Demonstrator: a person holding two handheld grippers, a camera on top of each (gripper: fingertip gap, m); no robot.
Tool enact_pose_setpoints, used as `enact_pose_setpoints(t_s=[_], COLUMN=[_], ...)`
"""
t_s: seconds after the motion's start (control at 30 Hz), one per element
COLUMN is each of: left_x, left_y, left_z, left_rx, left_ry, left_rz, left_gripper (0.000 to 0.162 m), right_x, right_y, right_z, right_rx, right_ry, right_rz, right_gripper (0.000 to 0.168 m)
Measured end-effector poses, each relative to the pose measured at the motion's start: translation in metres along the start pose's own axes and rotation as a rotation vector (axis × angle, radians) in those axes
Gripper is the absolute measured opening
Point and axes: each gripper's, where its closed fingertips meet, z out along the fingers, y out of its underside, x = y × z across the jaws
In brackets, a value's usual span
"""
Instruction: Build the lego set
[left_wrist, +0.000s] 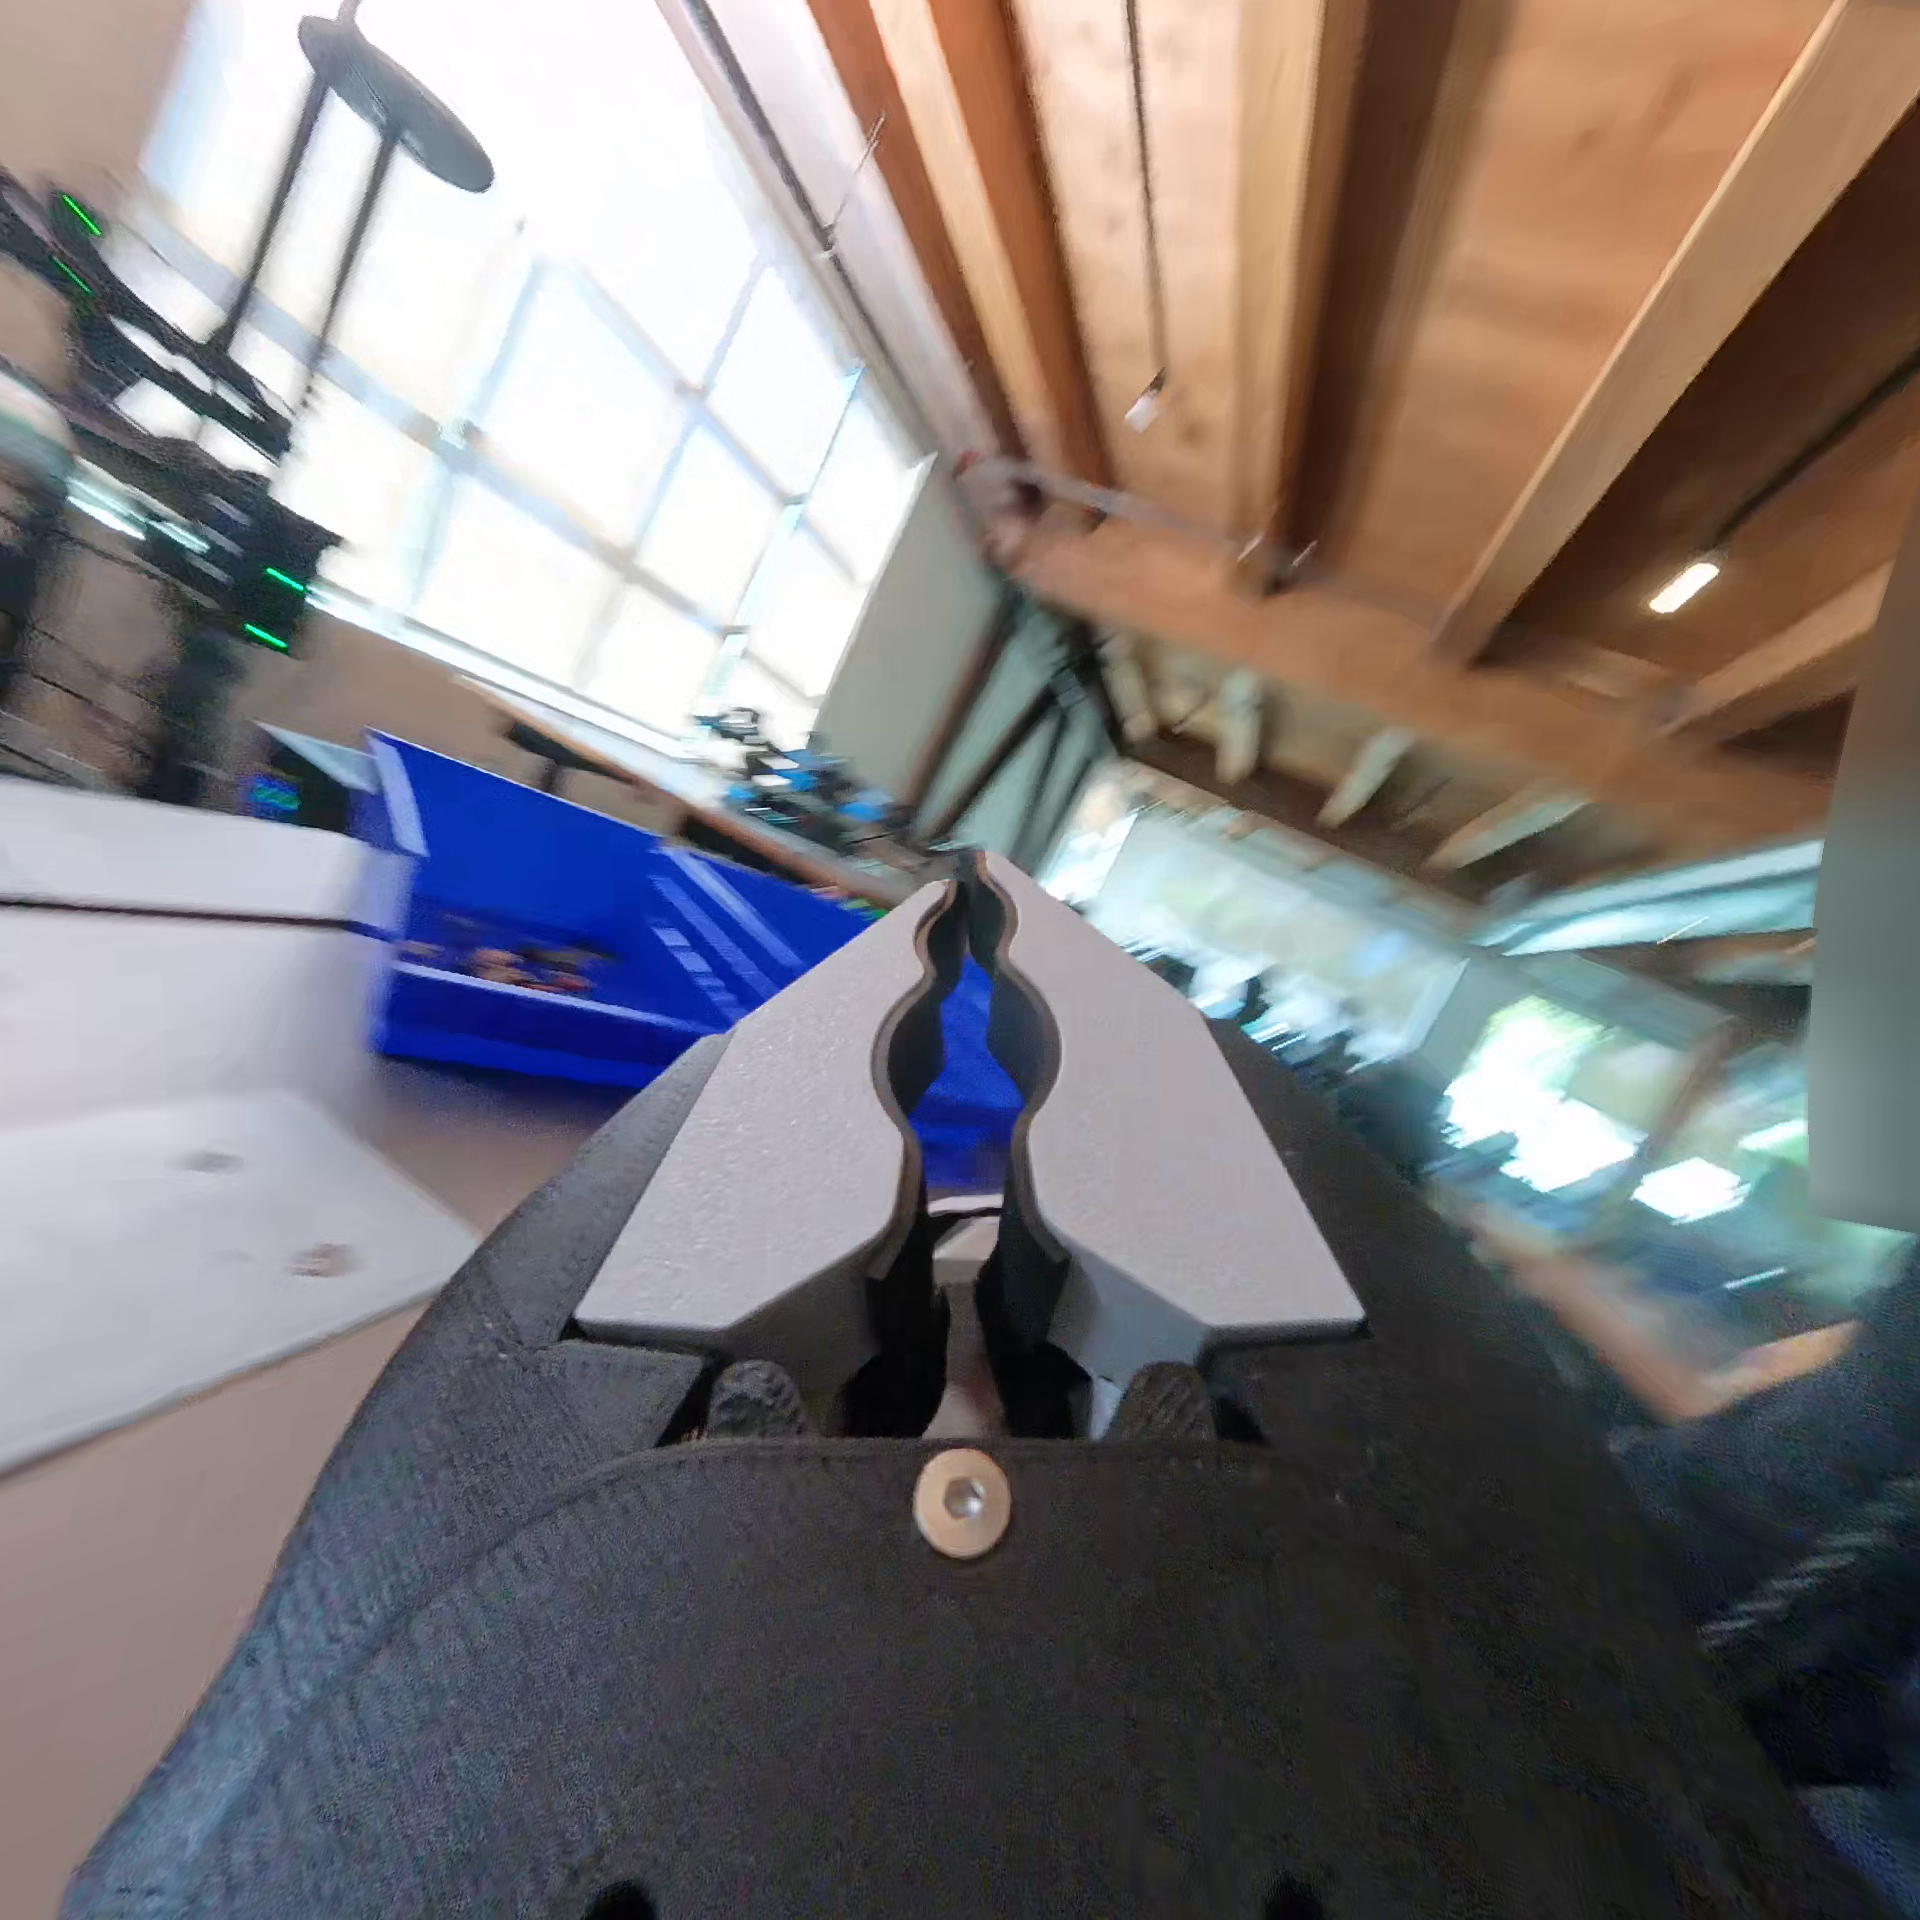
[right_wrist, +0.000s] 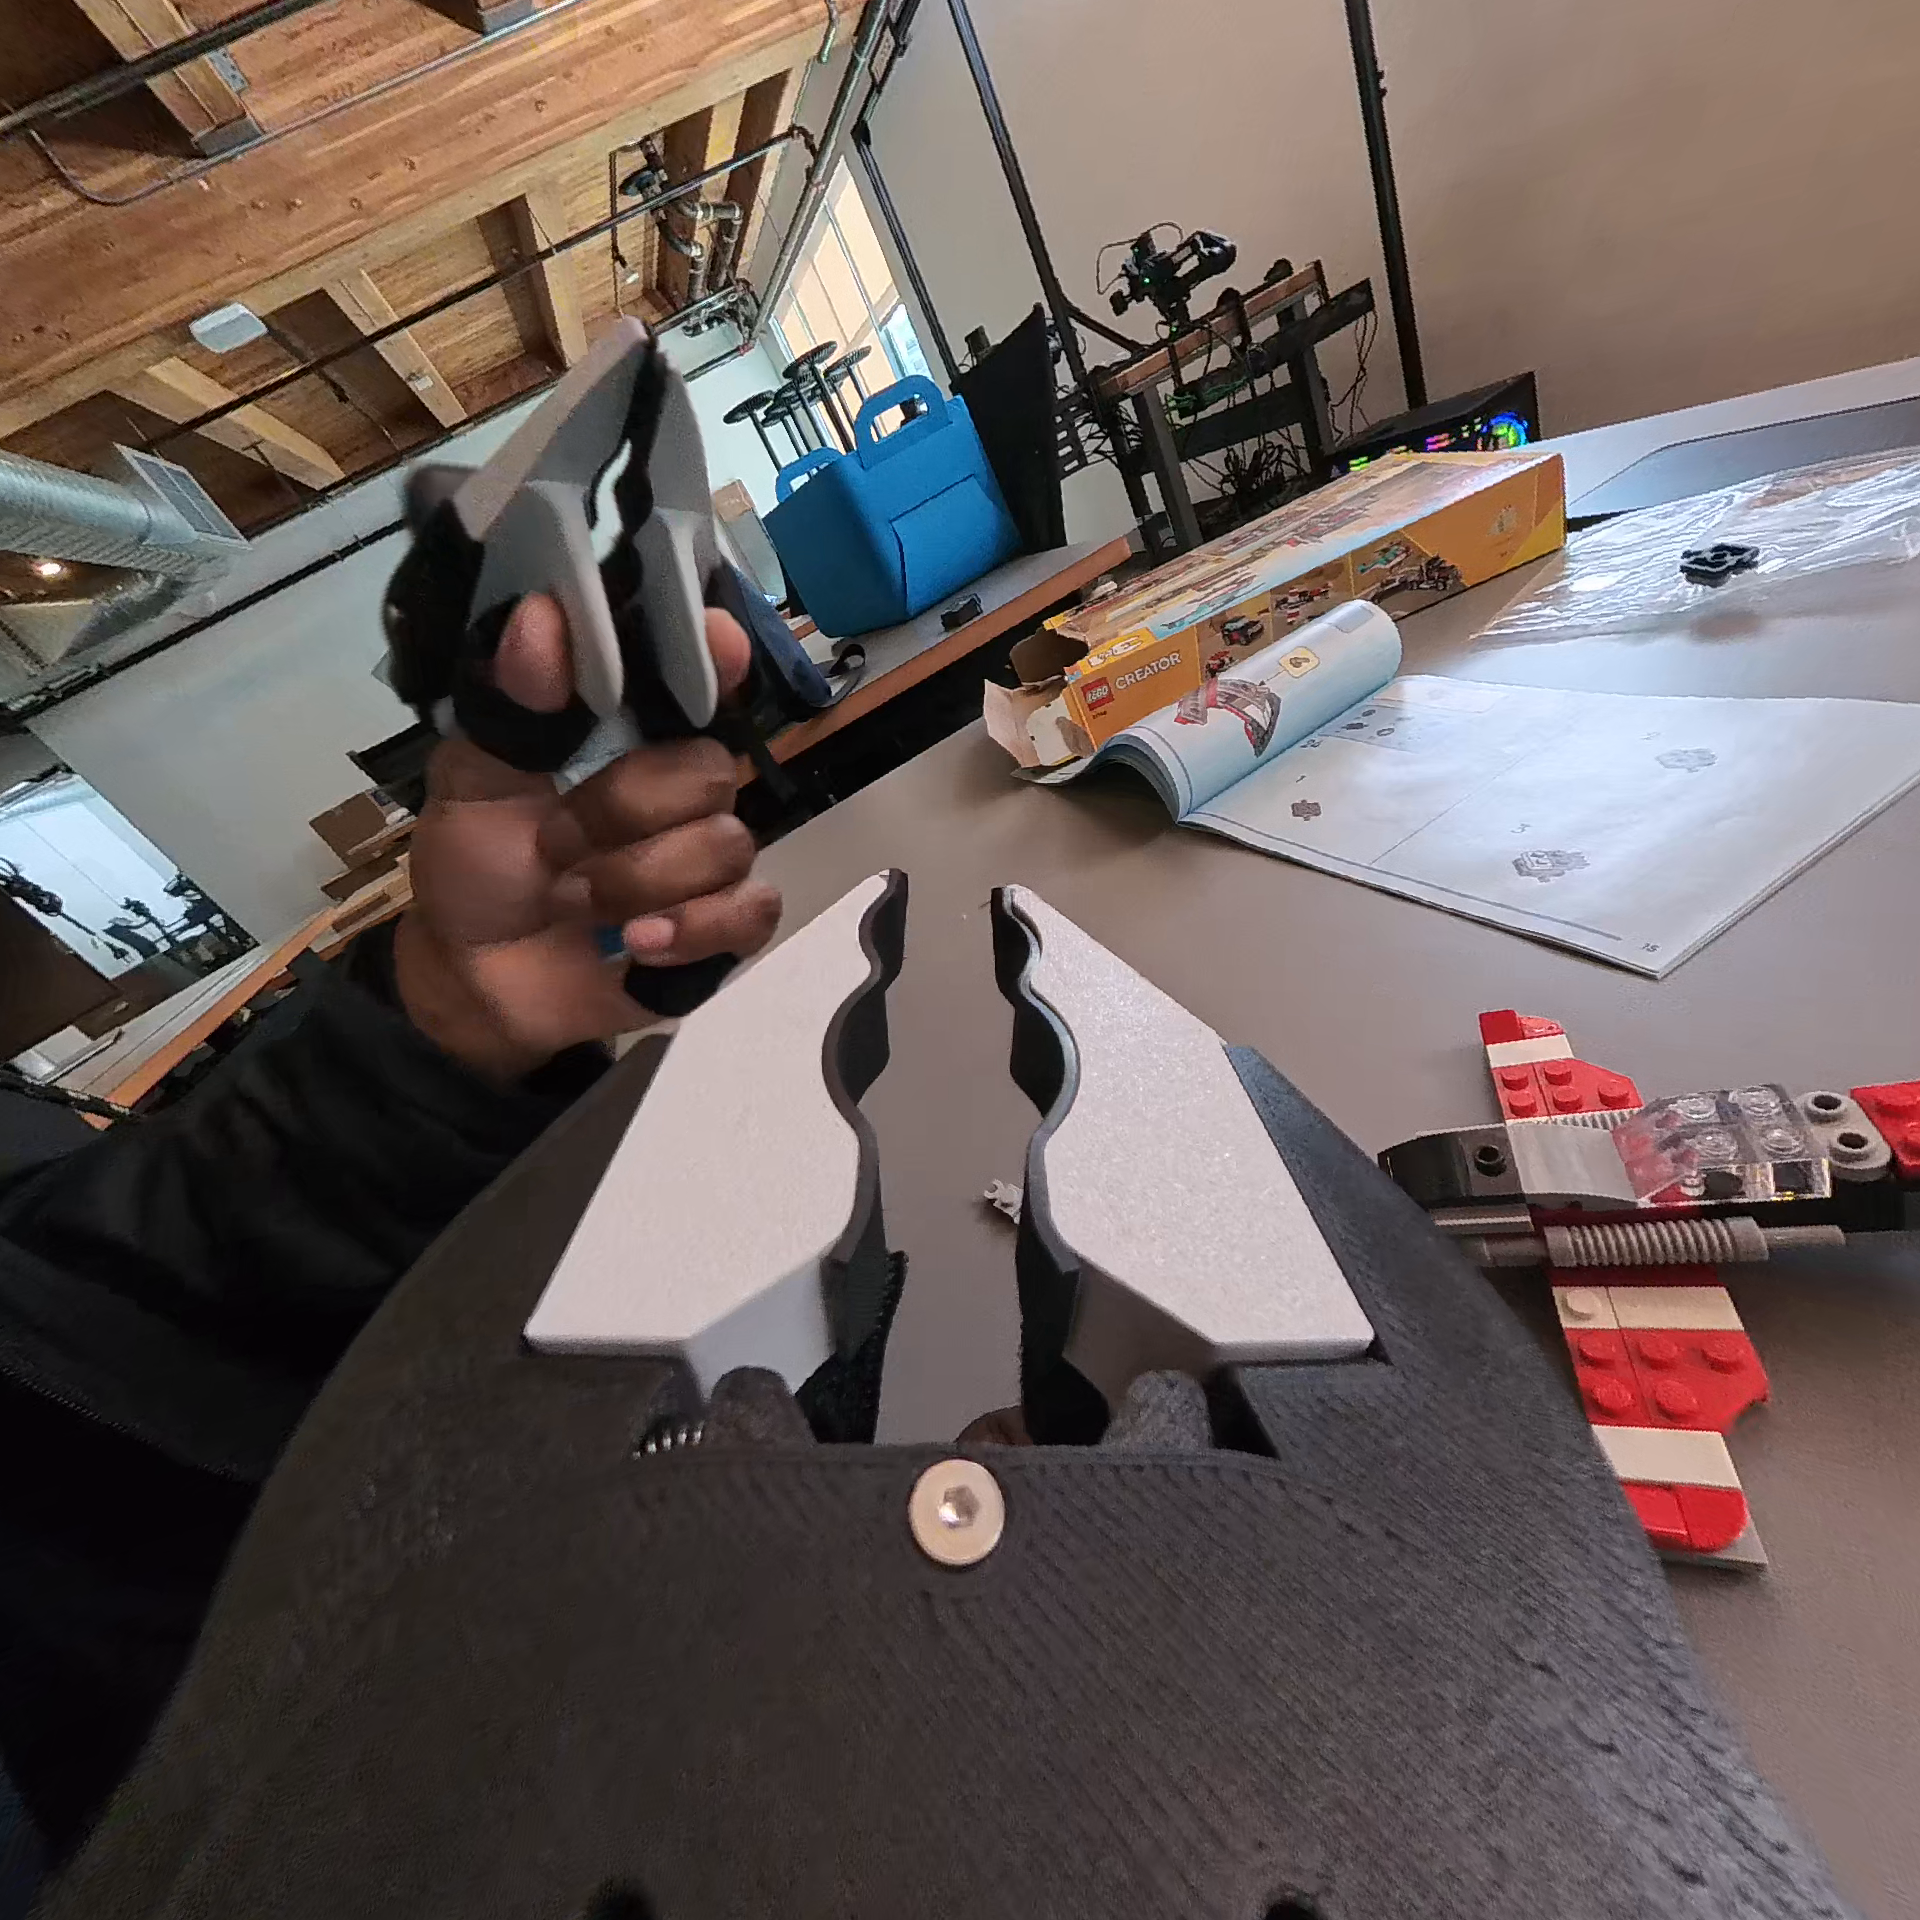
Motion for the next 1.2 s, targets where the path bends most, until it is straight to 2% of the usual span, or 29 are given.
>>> enact_pose_setpoints(t_s=[0.1, 0.2, 0.47, 0.63, 0.77, 1.0, 1.2], left_x=[0.005, 0.01, 0.01, 0.027, 0.036, 0.052, 0.058], left_y=[0.0, 0.0, 0.023, 0.035, 0.035, 0.035, 0.034], left_z=[0.001, 0.003, 0.013, 0.019, 0.021, 0.024, 0.025], left_rx=[-0.056, -0.059, -0.154, -0.178, -0.166, -0.126, -0.101], left_ry=[-0.11, -0.152, -0.171, -0.094, -0.096, -0.066, -0.052], left_rz=[0.354, 0.524, 0.657, 0.7, 0.806, 0.923, 0.926], left_gripper=[0.001, 0.001, 0.002, 0.001, 0.001, 0.001, 0.001], right_x=[-0.005, -0.017, -0.046, -0.06, -0.074, -0.086, -0.095], right_y=[-0.003, -0.015, -0.056, -0.065, -0.071, -0.074, -0.08], right_z=[0.0, 0.0, 0.002, 0.009, 0.009, 0.01, 0.009], right_rx=[0.019, 0.054, 0.143, 0.146, 0.164, 0.172, 0.217], right_ry=[-0.017, -0.053, -0.113, -0.15, -0.231, -0.288, -0.346], right_rz=[0.013, 0.035, 0.157, 0.232, 0.299, 0.346, 0.363], right_gripper=[0.02, 0.024, 0.034, 0.035, 0.037, 0.034, 0.02])
